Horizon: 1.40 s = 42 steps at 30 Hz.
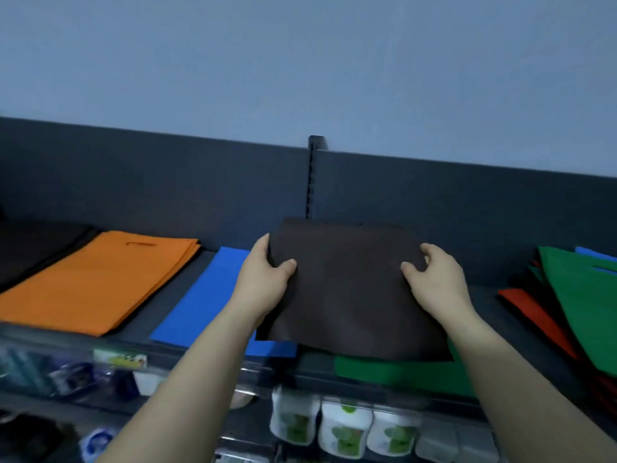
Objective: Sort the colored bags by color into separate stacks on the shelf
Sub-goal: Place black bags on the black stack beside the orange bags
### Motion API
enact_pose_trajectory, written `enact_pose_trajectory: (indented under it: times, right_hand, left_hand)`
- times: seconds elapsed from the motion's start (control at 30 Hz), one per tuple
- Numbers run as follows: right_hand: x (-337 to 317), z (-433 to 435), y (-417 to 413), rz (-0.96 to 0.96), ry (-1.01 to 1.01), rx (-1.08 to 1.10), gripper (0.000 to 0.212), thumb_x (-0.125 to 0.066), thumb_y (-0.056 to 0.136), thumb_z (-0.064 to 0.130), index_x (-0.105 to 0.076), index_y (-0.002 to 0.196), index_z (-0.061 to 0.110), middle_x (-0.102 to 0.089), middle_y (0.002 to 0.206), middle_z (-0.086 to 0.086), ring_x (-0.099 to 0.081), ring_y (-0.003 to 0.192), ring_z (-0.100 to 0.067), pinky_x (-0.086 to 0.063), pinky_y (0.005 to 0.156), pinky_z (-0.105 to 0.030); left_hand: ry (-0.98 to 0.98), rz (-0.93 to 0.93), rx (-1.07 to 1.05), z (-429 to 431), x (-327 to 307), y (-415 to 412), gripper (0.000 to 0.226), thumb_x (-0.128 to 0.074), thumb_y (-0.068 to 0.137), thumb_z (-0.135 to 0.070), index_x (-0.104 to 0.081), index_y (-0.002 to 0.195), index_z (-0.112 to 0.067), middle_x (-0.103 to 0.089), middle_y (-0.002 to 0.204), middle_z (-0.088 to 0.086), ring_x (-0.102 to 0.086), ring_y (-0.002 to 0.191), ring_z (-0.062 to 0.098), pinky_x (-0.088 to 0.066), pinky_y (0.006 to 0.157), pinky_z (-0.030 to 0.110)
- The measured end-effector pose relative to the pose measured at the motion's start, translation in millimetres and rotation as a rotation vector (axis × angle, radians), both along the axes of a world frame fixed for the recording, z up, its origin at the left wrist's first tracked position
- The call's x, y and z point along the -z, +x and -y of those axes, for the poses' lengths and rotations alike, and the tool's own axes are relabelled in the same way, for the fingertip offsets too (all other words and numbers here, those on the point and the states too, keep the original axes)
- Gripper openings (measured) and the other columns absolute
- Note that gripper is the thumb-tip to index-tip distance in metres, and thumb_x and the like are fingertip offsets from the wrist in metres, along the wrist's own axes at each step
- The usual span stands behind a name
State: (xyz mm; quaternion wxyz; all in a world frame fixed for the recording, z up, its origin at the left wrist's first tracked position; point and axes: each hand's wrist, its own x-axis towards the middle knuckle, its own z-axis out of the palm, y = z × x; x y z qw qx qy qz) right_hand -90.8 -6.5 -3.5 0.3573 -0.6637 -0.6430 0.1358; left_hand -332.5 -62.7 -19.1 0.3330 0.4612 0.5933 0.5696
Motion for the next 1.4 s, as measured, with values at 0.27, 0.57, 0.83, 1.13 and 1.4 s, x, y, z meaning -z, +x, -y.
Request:
enact_pose_trajectory:
  times: [0.27, 0.57, 0.83, 1.13, 1.4]
  right_hand:
    - [11, 20, -166, -0.011, -0.02, -0.199, 0.058, -0.058, 0.092, 0.026, -0.039, 0.143, 0.008, -0.047, 0.144, -0.01, -0.043, 0.134, -0.025, -0.035, 0.108, -0.035]
    - [17, 27, -320, -0.001, -0.041, -0.429, 0.058, -0.056, 0.093, 0.027, -0.036, 0.144, 0.009, -0.046, 0.145, -0.008, -0.04, 0.135, -0.024, -0.035, 0.107, -0.036]
    - [20, 7, -457, -0.015, -0.047, -0.589, 0.059, -0.057, 0.091, 0.028, -0.038, 0.143, 0.009, -0.048, 0.142, -0.01, -0.042, 0.134, -0.025, -0.036, 0.109, -0.038]
    - [32, -38, -584, -0.046, -0.056, -0.655, 0.058, -0.056, 0.093, 0.026, -0.037, 0.144, 0.008, -0.046, 0.144, -0.008, -0.042, 0.134, -0.025, -0.037, 0.108, -0.038]
    - [57, -46, -664, -0.043, -0.118, -0.578, 0.059, -0.056, 0.093, 0.025, -0.035, 0.146, 0.008, -0.046, 0.144, -0.01, -0.042, 0.134, -0.024, -0.037, 0.106, -0.034]
  left_hand:
    - [0.024, -0.058, -0.2, 72, -2, -149, 0.039, -0.059, 0.09, -0.011, -0.052, 0.123, -0.031, -0.064, 0.11, -0.015, -0.062, 0.1, 0.008, -0.05, 0.077, 0.022]
    - [-0.007, -0.072, -0.443, 125, 2, -274, 0.037, -0.06, 0.091, -0.016, -0.048, 0.12, -0.036, -0.06, 0.105, -0.019, -0.059, 0.092, 0.0, -0.049, 0.075, 0.018]
    - [-0.057, -0.119, -0.609, 136, 2, -388, 0.049, -0.06, 0.091, -0.024, -0.045, 0.136, -0.036, -0.059, 0.12, -0.013, -0.059, 0.106, 0.014, -0.051, 0.088, 0.034]
    - [-0.096, -0.136, -0.625, 96, 10, -515, 0.055, -0.061, 0.091, -0.024, -0.04, 0.14, -0.037, -0.057, 0.125, -0.01, -0.058, 0.107, 0.015, -0.05, 0.087, 0.034]
    - [-0.193, -0.147, -0.516, 71, 34, -616, 0.052, -0.061, 0.09, -0.022, -0.043, 0.136, -0.039, -0.059, 0.12, -0.012, -0.059, 0.105, 0.014, -0.049, 0.089, 0.034]
